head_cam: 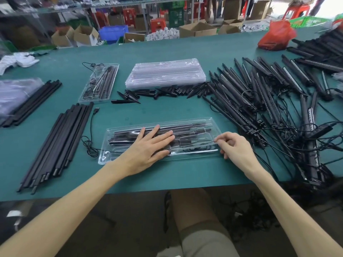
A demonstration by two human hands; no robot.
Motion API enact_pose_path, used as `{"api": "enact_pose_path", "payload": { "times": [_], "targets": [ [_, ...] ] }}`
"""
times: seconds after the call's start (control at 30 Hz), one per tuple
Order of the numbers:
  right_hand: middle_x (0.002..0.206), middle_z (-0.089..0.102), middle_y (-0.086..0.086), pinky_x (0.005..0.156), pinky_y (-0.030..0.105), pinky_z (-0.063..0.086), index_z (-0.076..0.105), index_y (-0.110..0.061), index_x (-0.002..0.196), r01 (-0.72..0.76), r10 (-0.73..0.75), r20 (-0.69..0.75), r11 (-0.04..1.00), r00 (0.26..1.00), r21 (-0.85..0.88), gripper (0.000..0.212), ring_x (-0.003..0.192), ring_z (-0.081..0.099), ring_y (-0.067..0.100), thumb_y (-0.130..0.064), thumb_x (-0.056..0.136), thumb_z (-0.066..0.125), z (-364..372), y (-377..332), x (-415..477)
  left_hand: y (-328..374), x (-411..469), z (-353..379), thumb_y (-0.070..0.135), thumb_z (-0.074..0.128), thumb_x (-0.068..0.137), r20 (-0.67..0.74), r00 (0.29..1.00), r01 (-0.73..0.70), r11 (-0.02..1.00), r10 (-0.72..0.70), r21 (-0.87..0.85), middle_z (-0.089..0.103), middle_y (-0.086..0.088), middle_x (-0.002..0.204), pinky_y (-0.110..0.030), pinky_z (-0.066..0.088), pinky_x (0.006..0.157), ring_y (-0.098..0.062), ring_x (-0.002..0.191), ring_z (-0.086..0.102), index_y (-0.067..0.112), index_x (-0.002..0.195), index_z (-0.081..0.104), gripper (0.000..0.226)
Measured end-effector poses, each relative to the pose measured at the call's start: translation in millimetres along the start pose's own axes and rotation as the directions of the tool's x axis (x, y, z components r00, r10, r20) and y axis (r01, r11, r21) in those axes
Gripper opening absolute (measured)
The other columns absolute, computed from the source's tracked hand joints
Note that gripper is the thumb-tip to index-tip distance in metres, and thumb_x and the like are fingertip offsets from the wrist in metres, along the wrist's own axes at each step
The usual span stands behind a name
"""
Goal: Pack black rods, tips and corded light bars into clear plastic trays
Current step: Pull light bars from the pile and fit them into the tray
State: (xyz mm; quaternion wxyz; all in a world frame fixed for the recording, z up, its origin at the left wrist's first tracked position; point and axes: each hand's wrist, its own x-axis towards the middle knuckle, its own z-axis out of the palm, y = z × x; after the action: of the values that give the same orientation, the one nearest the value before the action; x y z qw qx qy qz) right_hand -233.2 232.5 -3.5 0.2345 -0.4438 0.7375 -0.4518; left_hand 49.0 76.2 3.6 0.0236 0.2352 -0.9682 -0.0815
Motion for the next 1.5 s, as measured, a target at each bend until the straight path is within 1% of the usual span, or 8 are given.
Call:
{"api": "enact_pose_path", "payload": {
  "times": [0.2, 0.37, 0.5, 0.63, 0.8, 0.97, 1.23, 1.5],
  "targets": [
    [0.074, 0.067, 0.003, 0.057, 0.013, 0.048, 0.071, -0.025, 0.090, 0.036, -0.036, 0.009, 0.999, 0.999, -0.035, 0.019, 0.051, 0.060, 0.008, -0.015, 0.099, 0.058, -2, 3, -1, 5, -1, 1, 0.061, 0.011, 0.104, -0.006, 1.000, -0.003, 0.995, 0.003, 0.099, 0.005, 0.020, 0.167, -0.060, -0.001, 0.123, -0.019, 0.155, -0.012, 0.051, 0.156, -0.001, 0.055],
    [0.076, 0.066, 0.006, 0.058, 0.016, 0.048, 0.074, -0.018, 0.092, 0.035, -0.035, -0.016, 0.998, 0.999, 0.043, 0.032, 0.053, 0.062, 0.012, -0.008, 0.100, 0.045, -3, 1, -3, 9, 1, -1, 0.056, 0.018, 0.101, -0.014, 1.000, 0.027, 0.995, -0.026, 0.091, 0.013, 0.017, 0.166, -0.062, 0.003, 0.123, -0.018, 0.155, -0.009, 0.050, 0.156, 0.008, 0.056],
    [0.069, 0.067, 0.010, 0.066, 0.030, 0.049, 0.075, -0.013, 0.088, 0.005, -0.003, -0.016, 0.985, 1.000, 0.174, 0.038, 0.055, 0.063, 0.019, -0.027, 0.100, 0.042, -4, -1, -4, 11, -1, 1, 0.058, 0.017, 0.100, -0.034, 0.999, 0.025, 0.996, -0.022, 0.083, 0.014, 0.017, 0.166, -0.062, 0.000, 0.122, -0.018, 0.155, -0.010, 0.048, 0.157, 0.012, 0.058],
    [0.067, 0.067, 0.003, 0.056, 0.010, 0.044, 0.071, -0.014, 0.081, 0.019, -0.020, -0.066, 1.000, 0.998, -0.019, 0.037, 0.050, 0.062, 0.010, -0.044, 0.098, 0.058, 3, 1, -2, 12, 0, 0, 0.056, 0.021, 0.101, -0.022, 0.999, 0.026, 0.996, -0.025, 0.080, 0.014, 0.018, 0.165, -0.061, 0.000, 0.123, -0.018, 0.155, -0.010, 0.047, 0.157, 0.014, 0.057],
    [0.064, 0.067, 0.001, 0.052, 0.009, 0.043, 0.068, -0.010, 0.080, -0.014, 0.011, -0.095, 1.000, 0.995, -0.025, 0.030, 0.045, 0.057, 0.006, -0.034, 0.097, 0.061, 6, 0, -1, 25, 8, -5, 0.068, 0.026, 0.098, -0.061, 0.998, 0.027, 0.997, -0.023, 0.069, 0.028, 0.009, 0.160, -0.057, 0.012, 0.124, -0.020, 0.155, 0.010, 0.031, 0.149, 0.041, 0.065],
    [0.070, 0.068, 0.004, 0.050, 0.013, 0.043, 0.061, -0.008, 0.085, -0.047, 0.047, -0.105, 0.999, 0.993, 0.003, 0.024, 0.046, 0.055, 0.006, -0.030, 0.095, 0.063, 7, 0, -3, 55, 32, -5, 0.064, 0.035, 0.099, -0.136, 0.990, -0.016, 0.979, 0.044, 0.205, 0.043, -0.002, 0.148, -0.053, 0.034, 0.114, -0.020, 0.130, 0.048, 0.011, 0.119, 0.056, 0.061],
    [0.069, 0.069, 0.003, 0.051, 0.018, 0.045, 0.058, -0.011, 0.087, -0.063, 0.068, -0.108, 0.997, 0.992, 0.048, 0.018, 0.048, 0.057, 0.008, -0.026, 0.092, 0.066, 7, 1, -2, 65, 42, -6, 0.062, 0.035, 0.100, -0.161, 0.987, 0.016, 0.967, 0.026, 0.253, 0.048, -0.002, 0.116, -0.041, 0.046, 0.097, -0.020, 0.094, 0.055, 0.012, 0.118, 0.046, 0.054],
    [0.064, 0.069, 0.002, 0.056, 0.023, 0.048, 0.062, -0.012, 0.089, -0.050, 0.066, -0.126, 0.991, 0.990, 0.128, 0.038, 0.049, 0.061, 0.011, -0.049, 0.098, 0.056, 8, 3, -3, 70, 41, 4, 0.053, 0.027, 0.104, -0.179, 0.983, 0.072, 0.968, -0.028, 0.239, 0.052, -0.007, 0.124, -0.047, 0.041, 0.109, -0.026, 0.107, 0.058, 0.006, 0.128, 0.048, 0.057]
  ]
}}
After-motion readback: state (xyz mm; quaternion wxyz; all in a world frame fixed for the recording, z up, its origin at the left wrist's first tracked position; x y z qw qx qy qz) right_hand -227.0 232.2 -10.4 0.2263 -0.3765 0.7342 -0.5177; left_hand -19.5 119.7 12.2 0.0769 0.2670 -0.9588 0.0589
